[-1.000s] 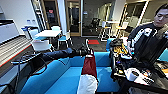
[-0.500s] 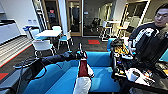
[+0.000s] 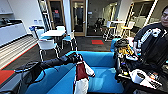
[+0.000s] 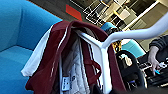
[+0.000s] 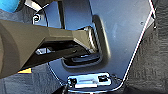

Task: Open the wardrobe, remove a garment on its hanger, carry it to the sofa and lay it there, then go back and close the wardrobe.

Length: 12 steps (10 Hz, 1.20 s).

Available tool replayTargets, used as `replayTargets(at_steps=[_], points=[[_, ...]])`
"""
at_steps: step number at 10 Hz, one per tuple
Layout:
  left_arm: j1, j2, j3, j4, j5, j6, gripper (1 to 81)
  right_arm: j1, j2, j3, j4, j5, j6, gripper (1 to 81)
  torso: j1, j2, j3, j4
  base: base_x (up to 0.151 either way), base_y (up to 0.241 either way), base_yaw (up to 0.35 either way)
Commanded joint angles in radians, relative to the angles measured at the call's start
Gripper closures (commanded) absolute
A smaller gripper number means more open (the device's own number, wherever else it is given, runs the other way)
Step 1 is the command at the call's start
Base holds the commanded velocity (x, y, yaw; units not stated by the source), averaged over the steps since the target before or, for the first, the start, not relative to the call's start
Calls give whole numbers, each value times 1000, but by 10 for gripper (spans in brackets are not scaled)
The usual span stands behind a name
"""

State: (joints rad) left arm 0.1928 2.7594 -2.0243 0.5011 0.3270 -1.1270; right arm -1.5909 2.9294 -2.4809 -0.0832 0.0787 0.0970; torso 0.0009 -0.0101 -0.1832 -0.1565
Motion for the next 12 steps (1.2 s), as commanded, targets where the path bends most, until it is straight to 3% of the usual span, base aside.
replayTargets(at_steps=[1, 5, 6, 7, 9, 10, 12], points=[[-175, 10, -62, 16, -36, 1, 811, 10, -2, 8, -10, -62, -3, 10, 0, 0, 0, 0, 0, 0, 0], [-112, 4, -163, 43, -37, 1, 811, 5, 3, 8, -10, -60, -5, 10, 0, 0, 0, 0, 0, 0, 0], [-105, 4, -182, 43, -39, 0, 811, 5, 1, 8, -10, -60, -5, 10, 0, 0, 0, 56, 0, 0, 0], [-95, 0, -189, 45, -37, 1, 811, 4, 3, 8, -12, -60, -5, 10, 0, 0, 0, 70, 0, 0, 0], [-69, -16, -200, 51, -40, 1, 811, 2, 4, 8, -20, -59, -5, 10, 0, 0, 0, 129, 0, 0, 0], [-57, -33, -202, 51, -43, 1, 811, 4, 4, 8, -18, -57, -3, 10, 0, 0, 0, 83, 0, 0, 0], [-26, -67, -202, 53, -46, 3, 811, 4, 4, 8, -18, -57, -3, 10, 0, 0, 0, 124, 0, 0, 0]])
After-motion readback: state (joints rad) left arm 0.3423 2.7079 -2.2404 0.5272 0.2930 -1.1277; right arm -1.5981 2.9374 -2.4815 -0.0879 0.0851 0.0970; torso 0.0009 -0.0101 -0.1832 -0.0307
